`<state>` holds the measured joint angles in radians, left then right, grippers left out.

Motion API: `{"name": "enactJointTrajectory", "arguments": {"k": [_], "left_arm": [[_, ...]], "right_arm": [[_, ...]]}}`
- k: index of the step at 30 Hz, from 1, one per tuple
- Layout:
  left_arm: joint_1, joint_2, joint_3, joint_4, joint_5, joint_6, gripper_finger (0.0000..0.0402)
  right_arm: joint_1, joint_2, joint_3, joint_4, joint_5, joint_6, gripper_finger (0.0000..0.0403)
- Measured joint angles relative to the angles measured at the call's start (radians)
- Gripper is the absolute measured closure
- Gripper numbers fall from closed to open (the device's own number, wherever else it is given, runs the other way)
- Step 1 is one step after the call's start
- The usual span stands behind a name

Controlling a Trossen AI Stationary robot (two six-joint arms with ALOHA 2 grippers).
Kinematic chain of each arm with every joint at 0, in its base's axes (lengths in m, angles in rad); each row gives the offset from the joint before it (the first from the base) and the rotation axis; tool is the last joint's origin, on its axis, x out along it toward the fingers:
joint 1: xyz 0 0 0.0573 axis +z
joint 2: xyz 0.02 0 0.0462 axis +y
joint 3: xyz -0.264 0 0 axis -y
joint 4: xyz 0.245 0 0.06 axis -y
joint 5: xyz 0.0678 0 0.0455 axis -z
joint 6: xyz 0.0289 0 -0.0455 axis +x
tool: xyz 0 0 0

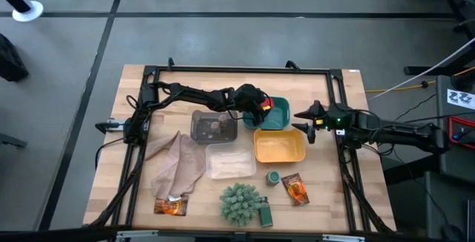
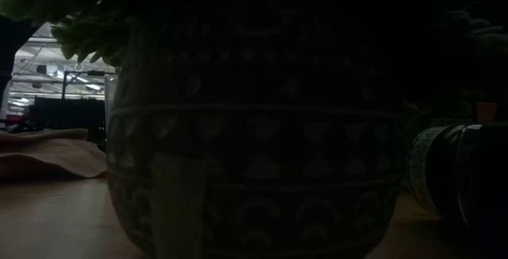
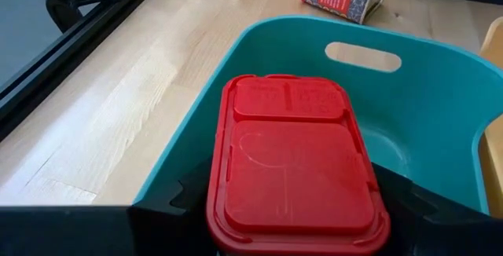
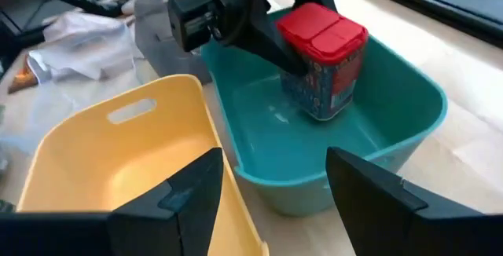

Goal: Sort spices by type
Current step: Put the left red seasoning can into the blue bin

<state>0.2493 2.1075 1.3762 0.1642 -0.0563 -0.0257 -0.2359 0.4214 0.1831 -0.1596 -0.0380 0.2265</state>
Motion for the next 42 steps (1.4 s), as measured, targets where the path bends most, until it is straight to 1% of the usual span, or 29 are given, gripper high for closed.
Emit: {"name": "enactJointTrajectory", "arguments": {"k": [4, 9, 13, 15, 17, 28, 38, 42], "left_arm": [[0.000, 0.000, 0.000, 0.000, 0.000, 0.000, 0.0192], [0.000, 0.000, 0.000, 0.000, 0.000, 0.000, 0.0192], [0.000, 0.000, 0.000, 0.000, 0.000, -0.001, 0.0192], [0.000, 0.000, 0.000, 0.000, 0.000, -0.001, 0.0192], [0.000, 0.000, 0.000, 0.000, 0.000, -0.001, 0.0192], [0.000, 0.000, 0.000, -0.007, 0.000, -0.001, 0.0192], [0.000, 0.000, 0.000, -0.009, 0.000, 0.022, 0.0192], [0.000, 0.000, 0.000, -0.010, 0.000, 0.002, 0.0192]], "right_arm": [[0.000, -0.075, -0.035, 0.000, -0.006, 0.006, 0.0175], [0.000, -0.190, -0.048, -0.007, -0.059, -0.020, 0.0175], [0.000, -0.263, -0.048, -0.062, -0.041, -0.022, 0.0175], [0.000, -0.282, -0.048, -0.092, -0.035, 0.007, 0.0175], [0.000, -0.287, -0.048, -0.125, -0.034, 0.036, 0.0175], [0.000, -0.287, -0.048, -0.214, -0.033, 0.033, 0.0175], [0.000, -0.287, -0.048, -0.218, -0.031, 0.033, 0.0175], [0.000, -0.287, -0.048, -0.218, -0.031, 0.033, 0.0175]]}}
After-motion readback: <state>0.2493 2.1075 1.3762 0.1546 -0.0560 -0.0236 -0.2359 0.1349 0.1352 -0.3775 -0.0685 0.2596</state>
